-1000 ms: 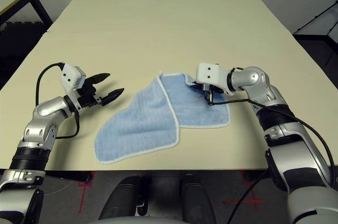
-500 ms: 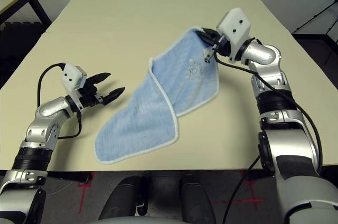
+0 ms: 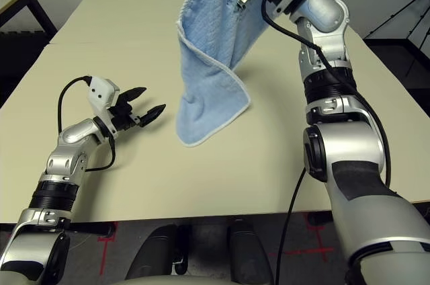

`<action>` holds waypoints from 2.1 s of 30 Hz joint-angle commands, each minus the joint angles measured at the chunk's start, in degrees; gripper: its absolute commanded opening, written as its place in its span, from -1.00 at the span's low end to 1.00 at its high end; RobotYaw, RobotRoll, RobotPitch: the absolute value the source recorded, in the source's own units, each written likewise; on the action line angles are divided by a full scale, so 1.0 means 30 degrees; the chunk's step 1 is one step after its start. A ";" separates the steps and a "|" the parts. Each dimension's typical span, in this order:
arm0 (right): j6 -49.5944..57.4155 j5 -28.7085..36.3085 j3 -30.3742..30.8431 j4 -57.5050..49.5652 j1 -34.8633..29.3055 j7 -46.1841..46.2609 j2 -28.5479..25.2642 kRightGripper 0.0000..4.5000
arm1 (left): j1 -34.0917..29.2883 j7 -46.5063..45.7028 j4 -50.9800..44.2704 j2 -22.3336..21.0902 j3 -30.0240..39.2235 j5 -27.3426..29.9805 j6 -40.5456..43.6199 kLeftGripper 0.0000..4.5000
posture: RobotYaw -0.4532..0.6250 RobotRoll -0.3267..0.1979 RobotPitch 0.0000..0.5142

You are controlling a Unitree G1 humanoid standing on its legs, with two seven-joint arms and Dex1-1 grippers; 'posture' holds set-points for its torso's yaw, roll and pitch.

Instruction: Fold the towel and set it aside.

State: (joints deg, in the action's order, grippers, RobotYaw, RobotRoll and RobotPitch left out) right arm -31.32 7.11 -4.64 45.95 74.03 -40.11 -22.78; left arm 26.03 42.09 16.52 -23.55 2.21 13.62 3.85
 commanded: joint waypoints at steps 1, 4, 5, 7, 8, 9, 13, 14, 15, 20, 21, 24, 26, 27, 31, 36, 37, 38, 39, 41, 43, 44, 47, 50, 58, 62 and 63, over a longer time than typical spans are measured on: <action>0.0963 0.0224 -0.0141 -0.0282 0.0626 0.0478 0.0167 -0.98 | 0.0390 -0.0301 -0.0092 0.0736 -0.0585 -0.0241 0.0124 1.00 | -0.14 0.25 -0.47; 0.1050 -0.0072 -0.0236 0.0080 0.1167 0.1102 0.0054 -0.98 | 0.0749 -0.0985 0.0206 0.1334 -0.0857 -0.0799 -0.0317 1.00 | -0.14 0.25 -0.48; 0.0980 -0.0061 -0.0338 0.0251 0.1363 0.1350 0.0048 -0.98 | 0.0834 -0.1203 0.0363 0.1420 -0.0927 -0.1026 -0.0556 1.00 | -0.15 0.25 -0.46; 0.0967 0.0051 -0.0531 0.0450 0.1660 0.1845 0.0099 -0.98 | 0.0734 -0.1324 0.0454 0.1449 -0.0991 -0.1213 -0.0734 1.00 | -0.16 0.25 -0.45; 0.1001 0.0100 -0.0610 0.0503 0.1833 0.2047 0.0148 -0.98 | 0.0574 -0.1239 0.0420 0.1393 -0.1015 -0.1241 -0.0760 1.00 | -0.16 0.25 -0.45; 0.1077 0.0087 -0.0666 0.0549 0.2002 0.2301 0.0184 -0.98 | 0.0425 -0.1145 0.0360 0.1335 -0.1027 -0.1241 -0.0756 1.00 | -0.16 0.25 -0.45; 0.1510 -0.0557 -0.0790 0.1340 0.3306 0.4336 0.0042 -0.98 | 0.0160 -0.0977 0.0147 0.1221 -0.0994 -0.1176 -0.0658 1.00 | -0.17 0.25 -0.43; 0.1763 -0.0711 -0.0784 0.1572 0.3601 0.4815 -0.0005 -0.98 | 0.0154 -0.0974 0.0136 0.1217 -0.0994 -0.1165 -0.0642 1.00 | -0.16 0.25 -0.43; 0.1964 -0.0799 -0.0806 0.1766 0.3860 0.5223 -0.0016 -0.98 | 0.0153 -0.0978 0.0132 0.1231 -0.1010 -0.1166 -0.0642 1.00 | -0.16 0.25 -0.43; 0.2510 -0.1482 -0.0616 0.1876 0.4501 0.6784 -0.0194 -0.98 | 0.0290 -0.1142 -0.0058 0.1528 -0.1188 -0.1180 -0.0536 1.00 | -0.15 0.25 -0.43; 0.2667 -0.1560 -0.0557 0.1820 0.4520 0.6828 -0.0211 -0.98 | 0.0362 -0.1227 -0.0156 0.1645 -0.1241 -0.1178 -0.0485 1.00 | -0.15 0.25 -0.43; 0.3181 -0.1811 -0.0237 0.1508 0.4286 0.6554 -0.0262 -0.98 | 0.0685 -0.1798 -0.0689 0.2122 -0.1397 -0.1277 -0.0154 1.00 | -0.15 0.25 -0.42; 0.3531 -0.1964 0.0040 0.1096 0.3850 0.6245 -0.0223 -0.98 | 0.1165 -0.2789 -0.1583 0.2825 -0.1516 -0.1349 0.0495 1.00 | -0.14 0.25 -0.41; 0.3786 -0.2008 0.0164 0.0873 0.3595 0.6097 -0.0165 -0.98 | 0.1425 -0.3101 -0.2251 0.3205 -0.1720 -0.1351 0.0945 1.00 | -0.14 0.25 -0.40; 0.5140 -0.2075 0.0539 0.0150 0.2933 0.5553 0.0105 -0.98 | 0.1899 -0.3380 -0.4374 0.4147 -0.2139 -0.0664 0.2825 1.00 | -0.14 0.25 -0.40; 0.6732 -0.1607 0.0488 -0.0985 0.2729 0.5302 0.0652 -0.98 | 0.1926 -0.3265 -0.5702 0.4461 -0.2189 -0.0013 0.3960 1.00 | -0.11 0.25 -0.41; 0.6978 -0.1509 0.0412 -0.1156 0.2739 0.5337 0.0755 -0.98 | 0.1933 -0.3274 -0.5933 0.4574 -0.2165 0.0212 0.4205 1.00 | -0.11 0.25 -0.41; 0.7155 -0.1469 0.0376 -0.1306 0.2727 0.5360 0.0814 -0.98 | 0.1945 -0.3327 -0.6128 0.4695 -0.2153 0.0429 0.4454 1.00 | -0.11 0.25 -0.41; 0.7254 -0.1446 0.0357 -0.1419 0.2705 0.5352 0.0842 -0.98 | 0.1966 -0.3490 -0.6223 0.4909 -0.2222 0.0544 0.4683 1.00 | -0.09 0.25 -0.41; 0.7352 -0.1403 0.0326 -0.1560 0.2663 0.5327 0.0877 -0.98 | 0.1955 -0.3786 -0.6043 0.5292 -0.2513 0.0370 0.4775 1.00 | -0.07 0.25 -0.41; 0.7379 -0.1294 0.0244 -0.1629 0.2684 0.5369 0.0941 -0.98 | 0.1960 -0.4404 -0.5183 0.5635 -0.3008 -0.0542 0.4352 1.00 | -0.06 0.25 -0.40; 0.7355 -0.1074 0.0053 -0.1650 0.2793 0.5474 0.1029 -0.98 | 0.2004 -0.4740 -0.4711 0.5828 -0.3209 -0.0939 0.4122 1.00 | -0.06 0.25 -0.40; 0.6067 -0.0598 -0.0884 -0.1063 0.3749 0.6656 0.1016 -0.98 | 0.2238 -0.5263 -0.3866 0.6181 -0.3526 -0.1537 0.3598 1.00 | -0.07 0.25 -0.40; 0.4360 0.0541 -0.2193 -0.0444 0.4550 0.7364 0.1341 -0.98 | 0.2394 -0.5366 -0.3605 0.6258 -0.3428 -0.1567 0.3427 1.00 | -0.07 0.25 -0.40; 0.3081 0.1174 -0.2909 0.1171 0.5881 0.7324 0.1182 -0.98 | 0.2522 -0.5267 -0.3202 0.6070 -0.3211 -0.1514 0.3132 1.00 | -0.08 0.25 -0.38; 0.3181 0.1018 -0.2366 0.0809 0.5005 0.6734 0.1331 -0.98 | 0.2451 -0.5291 -0.3291 0.6137 -0.3200 -0.1498 0.3152 1.00 | -0.08 0.25 -0.37; 0.3095 0.1082 -0.2480 0.0850 0.5179 0.6875 0.1250 -0.98 | 0.2426 -0.5302 -0.3327 0.6137 -0.3203 -0.1498 0.3188 1.00 | -0.08 0.25 -0.37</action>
State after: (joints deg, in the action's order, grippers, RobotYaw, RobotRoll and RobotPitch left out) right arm -21.09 10.17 -11.76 49.03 88.82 -20.18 -18.59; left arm 33.49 26.13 5.95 -5.16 -7.26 9.37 13.64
